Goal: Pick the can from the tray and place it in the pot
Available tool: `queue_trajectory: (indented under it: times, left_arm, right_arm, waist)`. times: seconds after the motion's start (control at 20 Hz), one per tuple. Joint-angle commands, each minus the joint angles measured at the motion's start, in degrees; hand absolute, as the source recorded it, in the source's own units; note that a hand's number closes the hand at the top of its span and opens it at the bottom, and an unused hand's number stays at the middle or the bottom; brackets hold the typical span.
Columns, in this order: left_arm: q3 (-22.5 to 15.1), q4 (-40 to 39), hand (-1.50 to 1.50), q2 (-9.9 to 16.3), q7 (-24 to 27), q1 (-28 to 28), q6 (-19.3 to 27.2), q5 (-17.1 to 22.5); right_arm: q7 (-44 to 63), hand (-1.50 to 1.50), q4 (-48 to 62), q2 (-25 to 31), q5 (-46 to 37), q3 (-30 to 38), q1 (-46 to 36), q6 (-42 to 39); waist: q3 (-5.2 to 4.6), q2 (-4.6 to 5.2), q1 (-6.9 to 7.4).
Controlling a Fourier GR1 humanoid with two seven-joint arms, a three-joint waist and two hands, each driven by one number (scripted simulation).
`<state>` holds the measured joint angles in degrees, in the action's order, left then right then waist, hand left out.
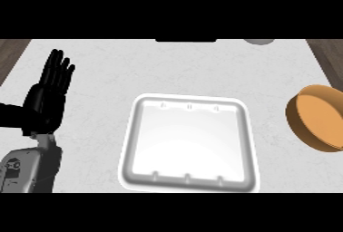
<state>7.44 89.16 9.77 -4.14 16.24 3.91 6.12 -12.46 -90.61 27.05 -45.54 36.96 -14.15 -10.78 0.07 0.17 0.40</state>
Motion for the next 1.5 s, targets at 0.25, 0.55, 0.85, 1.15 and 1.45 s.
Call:
queue_trajectory:
  times: [0.25,0.55,0.85,1.15,1.45]
  left_arm:
    - [-2.4,2.4,0.00,-2.0,-1.6,-0.2,1.3,-1.3]
    - [-0.6,-1.4,0.00,-1.7,2.1,-0.2,1.2,-1.4]
    - [0.4,-3.7,0.00,-0.5,3.8,-0.3,-0.5,-0.7]
    - [0.5,2.2,0.00,0.6,-1.1,-2.5,-1.4,1.0]
    - [-1.0,-0.3,0.00,-1.4,0.5,0.7,1.7,-2.2]
  right_arm:
    - [-4.0,1.50,26.5,5.7,-1.8,-2.8,-7.1,0.5]
    - [-11.9,-1.50,37.8,6.4,1.5,-4.1,-8.2,-2.4]
    - [-18.2,-1.50,37.8,7.5,8.3,-2.2,-12.0,-4.5]
    - [-13.5,-1.50,41.4,6.3,18.5,6.3,-14.1,-8.0]
    - [-7.9,-1.50,44.9,11.3,27.0,12.2,-16.9,-13.7]
  waist:
    - [0.02,0.11,0.87]
    - [0.00,0.07,0.19]
    - [-0.06,-0.15,-0.36]
    - [-0.02,-0.24,-0.04]
    - [-0.04,-0.14,-0.55]
